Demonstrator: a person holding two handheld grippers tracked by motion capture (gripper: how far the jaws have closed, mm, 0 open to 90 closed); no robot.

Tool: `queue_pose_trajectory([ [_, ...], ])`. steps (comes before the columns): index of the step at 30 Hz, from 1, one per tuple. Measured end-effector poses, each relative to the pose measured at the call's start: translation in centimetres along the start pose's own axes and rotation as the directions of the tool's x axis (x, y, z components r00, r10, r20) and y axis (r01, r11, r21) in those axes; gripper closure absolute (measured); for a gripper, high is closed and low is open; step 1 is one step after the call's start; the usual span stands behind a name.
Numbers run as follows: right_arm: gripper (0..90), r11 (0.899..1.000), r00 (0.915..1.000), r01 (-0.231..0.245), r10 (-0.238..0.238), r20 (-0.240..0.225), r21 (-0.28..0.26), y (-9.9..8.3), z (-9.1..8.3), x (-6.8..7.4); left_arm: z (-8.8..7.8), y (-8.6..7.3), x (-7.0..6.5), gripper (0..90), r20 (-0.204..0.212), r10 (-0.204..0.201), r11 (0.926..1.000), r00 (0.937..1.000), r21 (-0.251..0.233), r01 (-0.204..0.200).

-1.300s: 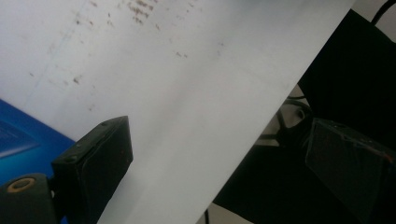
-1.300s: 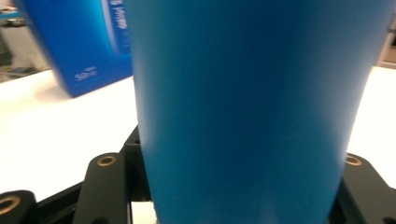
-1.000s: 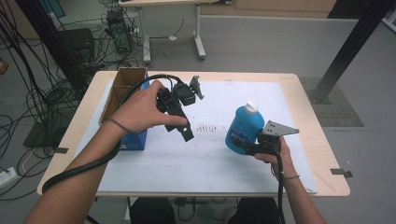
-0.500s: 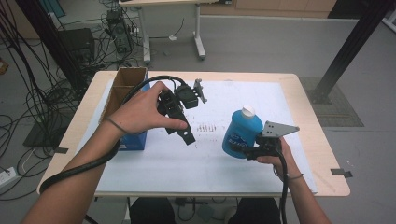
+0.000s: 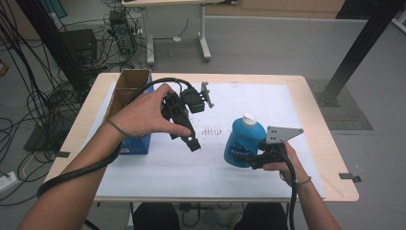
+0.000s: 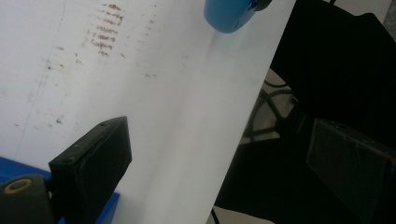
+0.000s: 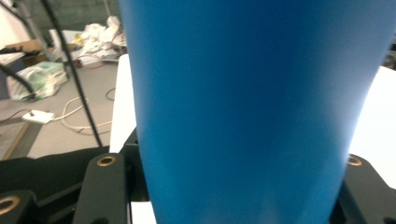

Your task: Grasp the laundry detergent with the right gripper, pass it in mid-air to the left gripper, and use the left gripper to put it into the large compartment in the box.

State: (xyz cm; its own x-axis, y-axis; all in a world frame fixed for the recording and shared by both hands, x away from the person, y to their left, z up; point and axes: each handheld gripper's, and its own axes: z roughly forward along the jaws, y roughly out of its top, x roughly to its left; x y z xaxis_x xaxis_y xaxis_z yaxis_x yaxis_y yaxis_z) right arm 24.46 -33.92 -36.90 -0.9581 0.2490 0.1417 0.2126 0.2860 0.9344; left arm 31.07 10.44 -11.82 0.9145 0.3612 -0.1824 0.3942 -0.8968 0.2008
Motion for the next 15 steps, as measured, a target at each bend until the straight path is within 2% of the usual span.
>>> queue_pose_trajectory([
  [15,41.1,0.998,0.993,0.046,-0.041,-0.111,0.045,1.5,1.4,-1.0,-0.3,1.1,-0.8,7.9,-0.002,0.044,0.9978,0.9991,0.051,-0.043],
])
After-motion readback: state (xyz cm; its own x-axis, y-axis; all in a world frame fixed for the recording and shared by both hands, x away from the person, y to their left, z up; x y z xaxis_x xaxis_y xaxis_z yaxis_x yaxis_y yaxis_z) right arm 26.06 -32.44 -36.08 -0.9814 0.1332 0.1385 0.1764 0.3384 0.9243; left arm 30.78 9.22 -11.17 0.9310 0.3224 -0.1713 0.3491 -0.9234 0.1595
